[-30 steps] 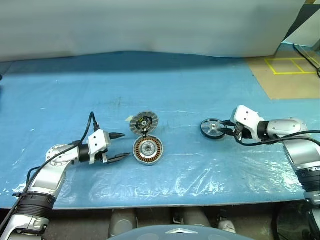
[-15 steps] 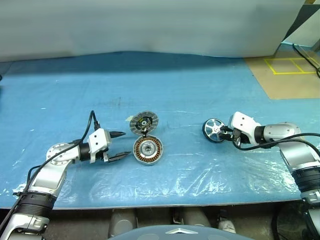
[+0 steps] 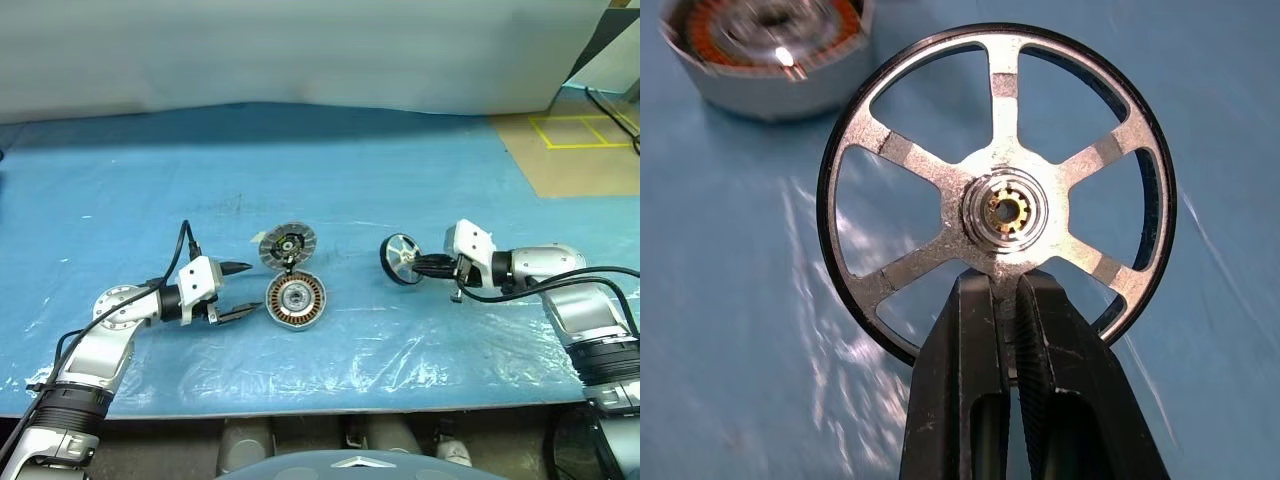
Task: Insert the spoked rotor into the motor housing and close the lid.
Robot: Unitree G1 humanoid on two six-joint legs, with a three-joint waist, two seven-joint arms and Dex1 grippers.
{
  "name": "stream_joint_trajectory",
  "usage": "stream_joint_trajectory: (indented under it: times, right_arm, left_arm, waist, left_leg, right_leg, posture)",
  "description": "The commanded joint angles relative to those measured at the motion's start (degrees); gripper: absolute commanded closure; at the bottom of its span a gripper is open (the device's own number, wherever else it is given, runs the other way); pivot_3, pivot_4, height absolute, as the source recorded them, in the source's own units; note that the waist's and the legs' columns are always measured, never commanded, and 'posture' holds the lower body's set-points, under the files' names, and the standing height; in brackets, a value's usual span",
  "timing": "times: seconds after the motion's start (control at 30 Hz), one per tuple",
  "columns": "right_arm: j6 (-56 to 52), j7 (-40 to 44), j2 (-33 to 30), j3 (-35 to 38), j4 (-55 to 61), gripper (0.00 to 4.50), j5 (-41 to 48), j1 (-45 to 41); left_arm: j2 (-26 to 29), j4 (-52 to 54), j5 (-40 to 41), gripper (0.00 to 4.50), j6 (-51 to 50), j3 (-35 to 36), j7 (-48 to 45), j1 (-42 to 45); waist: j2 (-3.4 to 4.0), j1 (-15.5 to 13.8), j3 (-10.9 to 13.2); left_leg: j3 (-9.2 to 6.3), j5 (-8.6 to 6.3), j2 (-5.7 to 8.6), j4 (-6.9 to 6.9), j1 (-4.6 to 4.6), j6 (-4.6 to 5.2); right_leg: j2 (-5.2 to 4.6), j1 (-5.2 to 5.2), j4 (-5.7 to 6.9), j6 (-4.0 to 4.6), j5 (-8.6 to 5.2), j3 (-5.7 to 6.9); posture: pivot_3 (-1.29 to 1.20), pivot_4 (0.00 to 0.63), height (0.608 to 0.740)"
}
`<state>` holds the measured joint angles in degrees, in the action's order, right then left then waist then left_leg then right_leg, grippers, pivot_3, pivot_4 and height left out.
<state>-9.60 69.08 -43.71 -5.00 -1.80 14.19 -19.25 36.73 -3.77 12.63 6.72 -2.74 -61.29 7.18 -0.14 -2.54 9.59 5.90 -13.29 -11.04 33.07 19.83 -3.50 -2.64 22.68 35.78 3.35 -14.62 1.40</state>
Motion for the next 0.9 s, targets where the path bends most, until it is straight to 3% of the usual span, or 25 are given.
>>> stream_joint_trajectory:
  times: [0.03, 0.43, 0.9]
  right_arm:
    - [-0.3, 2.5, 1.3, -0.5, 6.8, 4.47, 4.0, -1.2]
    - [1.9, 3.5, 11.9, -15.1, 2.7, 4.47, -4.7, -10.7]
    - [3.6, 4.3, 14.9, -16.6, -2.6, 4.47, -6.6, -14.1]
  left_arm:
    - [0.2, 1.8, 1.2, 0.77, 0.1, 0.3, -0.6, 0.1]
    - [-0.1, 2.8, 1.4, 0.77, 0.0, 0.2, -0.9, -0.8]
    - [-0.4, 5.0, 1.4, 0.77, -0.5, -0.1, -0.5, -1.4]
  waist:
    - [0.00, 0.0, 0.0]
    - [0.00, 0.2, 0.0]
    - [-0.01, 0.1, 0.0]
  left_leg:
    - [0.00, 0.00, -0.01, 0.00, 0.00, 0.00]
    - [0.00, 0.02, 0.01, 0.01, 0.06, -0.02]
    - [0.00, 0.02, 0.04, 0.01, 0.09, -0.05]
  right_leg:
    - [0.00, 0.00, 0.00, 0.00, 0.00, 0.01]
    - [-0.01, 0.06, 0.01, 0.00, 0.00, 0.01]
    - [-0.03, 0.07, 0.07, -0.04, 0.03, 0.01]
  posture:
    - [0.00, 0.150, 0.740]
    - [0.00, 0.150, 0.740]
    - [0.00, 0.150, 0.740]
